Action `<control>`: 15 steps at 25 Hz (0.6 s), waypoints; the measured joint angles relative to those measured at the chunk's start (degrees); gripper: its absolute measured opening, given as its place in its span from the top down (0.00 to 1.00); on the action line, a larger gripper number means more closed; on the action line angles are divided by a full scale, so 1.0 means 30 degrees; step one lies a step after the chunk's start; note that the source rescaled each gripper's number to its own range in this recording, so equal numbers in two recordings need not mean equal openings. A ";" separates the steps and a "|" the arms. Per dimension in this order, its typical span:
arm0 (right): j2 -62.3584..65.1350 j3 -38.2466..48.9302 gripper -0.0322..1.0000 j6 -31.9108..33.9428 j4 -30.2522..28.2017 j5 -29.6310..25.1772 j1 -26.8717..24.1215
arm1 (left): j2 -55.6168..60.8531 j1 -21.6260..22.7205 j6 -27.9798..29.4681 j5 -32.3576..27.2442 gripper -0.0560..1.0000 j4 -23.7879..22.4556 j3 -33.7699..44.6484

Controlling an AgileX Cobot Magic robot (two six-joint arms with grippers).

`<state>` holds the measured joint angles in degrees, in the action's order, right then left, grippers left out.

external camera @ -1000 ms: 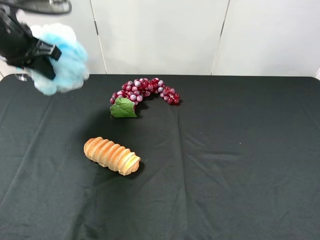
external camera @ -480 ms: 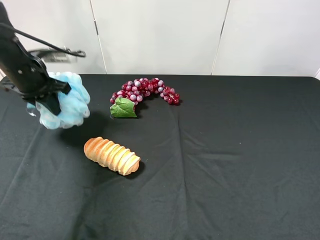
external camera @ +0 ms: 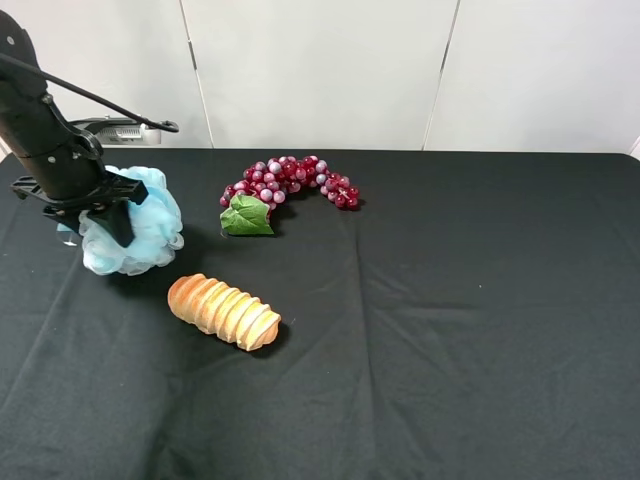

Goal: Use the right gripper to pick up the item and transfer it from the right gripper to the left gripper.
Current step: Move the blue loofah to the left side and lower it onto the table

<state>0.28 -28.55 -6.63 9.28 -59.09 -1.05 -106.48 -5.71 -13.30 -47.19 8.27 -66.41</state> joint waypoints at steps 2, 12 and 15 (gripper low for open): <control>0.0000 0.0000 0.00 0.0000 0.0000 0.0000 0.0000 | 0.0000 0.0000 0.0017 -0.0021 0.19 0.0000 0.0000; 0.0000 0.0000 0.00 0.0000 0.0000 0.0000 0.0000 | 0.0000 0.0000 0.0017 -0.0242 0.00 0.0000 -0.0094; 0.0000 0.0000 0.00 0.0000 0.0000 0.0000 0.0000 | 0.0250 0.0000 0.0017 -0.0987 0.00 0.0000 -0.0641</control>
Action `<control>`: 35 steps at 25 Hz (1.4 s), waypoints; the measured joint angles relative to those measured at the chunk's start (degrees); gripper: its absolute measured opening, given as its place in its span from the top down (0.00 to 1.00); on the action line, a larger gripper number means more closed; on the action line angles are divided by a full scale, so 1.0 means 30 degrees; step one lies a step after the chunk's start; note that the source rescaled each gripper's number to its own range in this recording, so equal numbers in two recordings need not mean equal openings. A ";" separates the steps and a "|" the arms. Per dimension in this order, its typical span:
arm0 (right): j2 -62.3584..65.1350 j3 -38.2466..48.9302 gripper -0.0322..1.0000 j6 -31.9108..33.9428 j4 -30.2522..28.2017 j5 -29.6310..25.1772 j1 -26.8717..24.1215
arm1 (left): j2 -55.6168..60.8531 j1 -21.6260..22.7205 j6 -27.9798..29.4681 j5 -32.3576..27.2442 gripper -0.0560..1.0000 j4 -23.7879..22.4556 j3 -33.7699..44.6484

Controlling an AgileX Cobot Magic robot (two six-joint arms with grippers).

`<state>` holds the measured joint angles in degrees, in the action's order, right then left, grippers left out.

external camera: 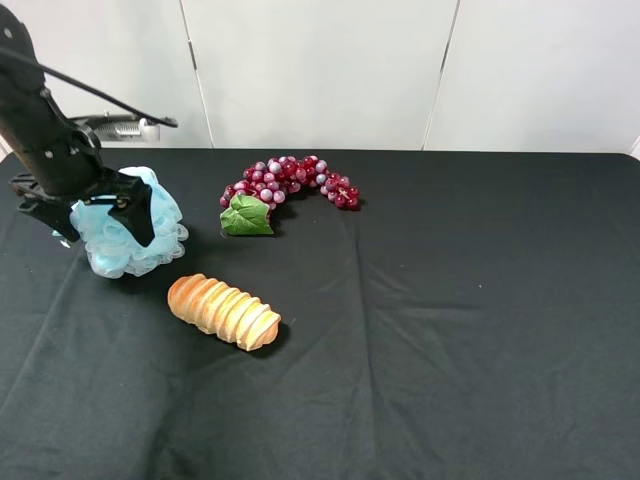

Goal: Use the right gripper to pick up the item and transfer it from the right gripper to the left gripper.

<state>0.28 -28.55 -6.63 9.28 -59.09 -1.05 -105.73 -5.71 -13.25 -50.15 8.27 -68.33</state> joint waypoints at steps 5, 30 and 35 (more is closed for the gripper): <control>0.0000 0.0000 0.00 0.0000 0.0000 0.0000 0.0000 | 0.1543 0.0000 0.0000 -0.1872 0.00 0.0000 -0.1603; 0.0000 0.0000 0.00 0.0000 0.0000 0.0000 0.0000 | 2.0034 0.0000 0.0893 -0.5573 0.00 -0.0905 0.0988; 0.0000 0.0000 0.00 0.0000 0.0000 0.0000 0.0000 | 2.6386 0.0000 0.0893 -0.5573 0.00 -0.0905 0.4429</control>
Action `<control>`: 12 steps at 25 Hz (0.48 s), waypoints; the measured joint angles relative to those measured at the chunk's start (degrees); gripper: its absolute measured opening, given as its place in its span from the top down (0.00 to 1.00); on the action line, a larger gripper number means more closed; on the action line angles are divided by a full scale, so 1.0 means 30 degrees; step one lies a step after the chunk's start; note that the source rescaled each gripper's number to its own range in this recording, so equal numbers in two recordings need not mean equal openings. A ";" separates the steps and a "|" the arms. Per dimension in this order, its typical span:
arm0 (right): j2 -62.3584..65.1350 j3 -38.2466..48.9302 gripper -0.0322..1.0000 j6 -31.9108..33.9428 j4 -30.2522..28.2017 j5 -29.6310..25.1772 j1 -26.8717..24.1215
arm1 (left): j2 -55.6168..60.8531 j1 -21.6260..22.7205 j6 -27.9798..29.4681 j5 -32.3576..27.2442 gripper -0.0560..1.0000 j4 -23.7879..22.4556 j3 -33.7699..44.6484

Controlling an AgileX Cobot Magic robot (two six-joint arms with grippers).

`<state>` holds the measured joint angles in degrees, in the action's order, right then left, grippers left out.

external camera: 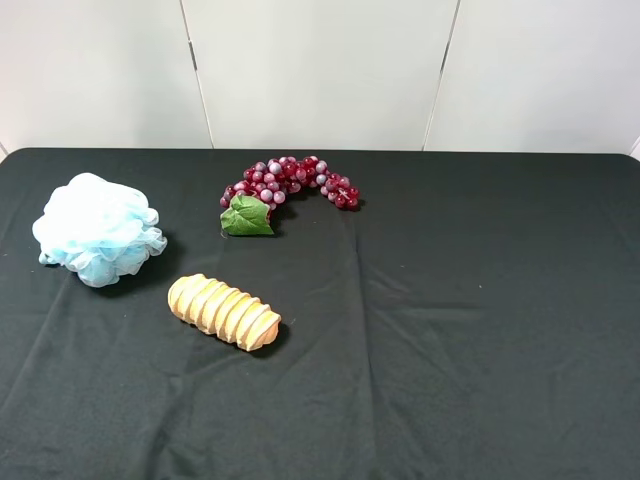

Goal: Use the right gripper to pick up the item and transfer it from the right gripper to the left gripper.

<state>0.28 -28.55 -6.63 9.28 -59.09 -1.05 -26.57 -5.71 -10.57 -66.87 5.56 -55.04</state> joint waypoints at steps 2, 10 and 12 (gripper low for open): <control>0.0000 0.0000 0.00 0.0000 0.0000 0.0000 0.0000 | 0.2187 0.0000 0.0000 0.0000 0.00 0.0000 0.1185; 0.0000 0.0000 0.00 0.0000 0.0000 0.0000 0.0000 | 0.8974 0.0000 0.0785 0.0000 0.00 0.0000 0.4059; 0.0000 0.0000 0.00 0.0000 0.0000 0.0000 0.0000 | 0.8992 0.0000 0.1154 0.0000 0.00 -0.0063 0.4383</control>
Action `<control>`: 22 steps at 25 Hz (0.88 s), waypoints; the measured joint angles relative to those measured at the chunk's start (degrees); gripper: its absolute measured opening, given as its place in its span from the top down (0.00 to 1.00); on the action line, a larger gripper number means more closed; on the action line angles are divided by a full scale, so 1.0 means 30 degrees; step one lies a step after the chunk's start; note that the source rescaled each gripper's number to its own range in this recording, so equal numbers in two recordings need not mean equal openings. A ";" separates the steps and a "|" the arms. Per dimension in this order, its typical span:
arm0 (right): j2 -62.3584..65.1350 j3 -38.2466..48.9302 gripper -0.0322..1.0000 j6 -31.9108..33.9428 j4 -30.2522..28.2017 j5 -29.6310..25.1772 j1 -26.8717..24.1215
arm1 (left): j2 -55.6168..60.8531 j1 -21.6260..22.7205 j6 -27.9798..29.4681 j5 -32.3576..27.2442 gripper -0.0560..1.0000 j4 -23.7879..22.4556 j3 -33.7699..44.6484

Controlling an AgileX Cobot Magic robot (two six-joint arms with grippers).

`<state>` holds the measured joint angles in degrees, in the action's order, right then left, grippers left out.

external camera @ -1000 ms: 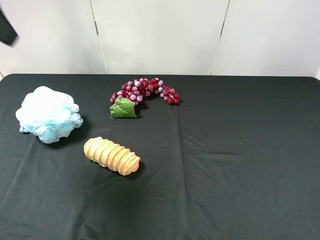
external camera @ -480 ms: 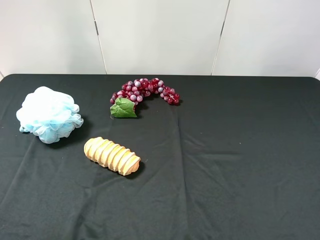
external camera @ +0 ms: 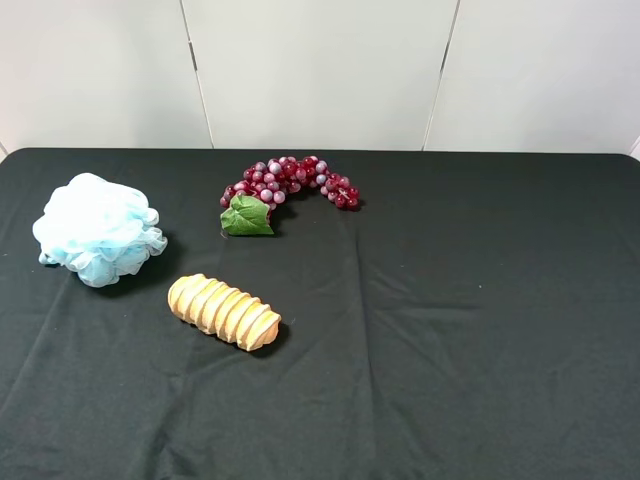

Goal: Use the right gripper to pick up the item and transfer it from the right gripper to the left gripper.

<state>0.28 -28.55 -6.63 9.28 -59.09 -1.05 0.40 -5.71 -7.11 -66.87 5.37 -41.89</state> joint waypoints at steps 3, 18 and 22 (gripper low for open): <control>0.0000 0.0000 0.00 0.0000 0.0018 0.0000 0.0000 | 0.0000 0.0000 0.0125 0.0033 0.00 -0.0338 0.0831; 0.0000 0.0000 0.00 0.0000 0.0091 0.0000 0.0000 | 0.0000 0.0008 0.0506 0.2000 0.00 -0.1152 0.4478; 0.0000 0.0000 0.00 0.0000 0.0134 0.0000 0.0000 | 0.0000 0.0008 0.0514 0.2000 0.00 -0.1152 0.4478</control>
<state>0.28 -28.55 -6.63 9.68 -59.09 -1.05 0.40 -5.69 -5.57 -60.87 1.92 -28.46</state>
